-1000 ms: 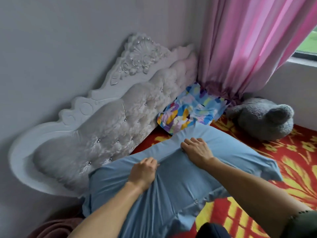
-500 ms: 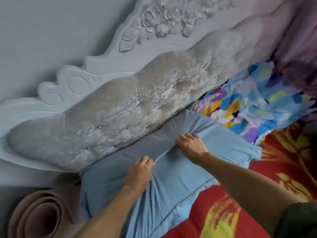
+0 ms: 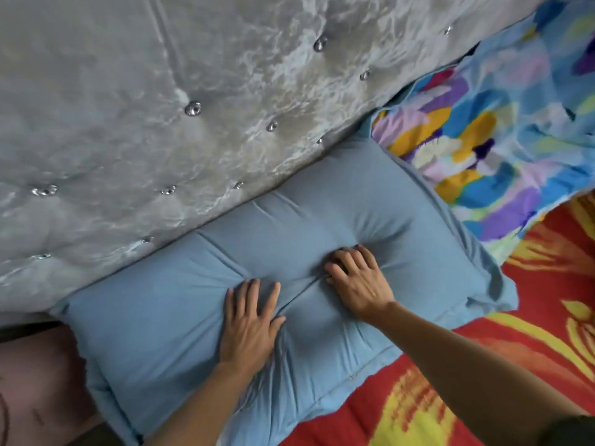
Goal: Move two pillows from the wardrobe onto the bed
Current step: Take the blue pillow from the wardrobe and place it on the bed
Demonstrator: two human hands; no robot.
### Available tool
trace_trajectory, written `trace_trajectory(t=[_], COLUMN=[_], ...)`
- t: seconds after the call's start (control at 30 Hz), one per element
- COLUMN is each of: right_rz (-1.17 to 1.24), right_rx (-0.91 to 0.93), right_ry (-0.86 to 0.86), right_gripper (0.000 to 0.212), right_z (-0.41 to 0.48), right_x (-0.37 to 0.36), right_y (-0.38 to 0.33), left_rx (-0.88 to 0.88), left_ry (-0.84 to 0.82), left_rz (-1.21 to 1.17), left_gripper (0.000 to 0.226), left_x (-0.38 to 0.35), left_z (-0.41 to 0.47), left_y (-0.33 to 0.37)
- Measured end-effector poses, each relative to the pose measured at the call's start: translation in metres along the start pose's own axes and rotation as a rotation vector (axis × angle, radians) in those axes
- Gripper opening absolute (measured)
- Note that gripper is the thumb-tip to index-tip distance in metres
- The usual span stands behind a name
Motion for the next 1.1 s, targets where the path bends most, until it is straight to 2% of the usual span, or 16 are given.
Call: trace_trajectory(t=[0.13, 0.27, 0.37, 0.43, 0.53, 0.77, 0.97, 1.1], right_rz=[0.001, -0.041, -0.059, -0.069, -0.134, -0.15, -0.1, -0.097], right_rx=[-0.009, -0.064, -0.142, -0.217, -0.321, -0.503, -0.451, -0.377], right_ry=[-0.019, -0.123, -0.251, -0.372, -0.452, -0.402, -0.317, -0.242], right_gripper=[0.03, 0.032, 0.044, 0.054, 0.053, 0.042, 0.041, 0.04], right_z=[-0.009, -0.012, -0.026, -0.037, -0.046, -0.08, -0.066, -0.061], right_x=[-0.008, 0.008, 0.032, 0.05, 0.088, 0.177, 0.251, 0.292], right_y=[0.002, -0.007, -0.021, -0.031, -0.05, -0.146, -0.242, -0.292], left_rx=[-0.003, -0.028, -0.087, -0.115, -0.151, -0.219, -0.143, -0.101], left_ry=[-0.061, -0.137, -0.302, -0.4, -0.483, -0.445, -0.34, -0.288], left_rz=[0.005, -0.005, -0.046, -0.081, -0.09, -0.071, -0.068, -0.077], left_gripper=[0.062, 0.064, 0.066, 0.061, 0.046, 0.037, 0.037, 0.038], left_x=[-0.014, 0.001, 0.019, 0.043, 0.083, 0.165, 0.244, 0.275], left_z=[-0.004, -0.008, -0.026, -0.041, -0.07, -0.143, -0.191, -0.227], left_y=[0.003, 0.006, 0.004, 0.0, -0.013, -0.081, -0.144, -0.157])
Point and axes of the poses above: each hand's wrist, its own z-axis towards the middle knuckle, its own x-axis out of the back of the hand, y = z × x, the point moved 8 cm from there along z, towards the middle knuckle, and after that the axes turned 14 degrees about y, right-handed, at the moved point
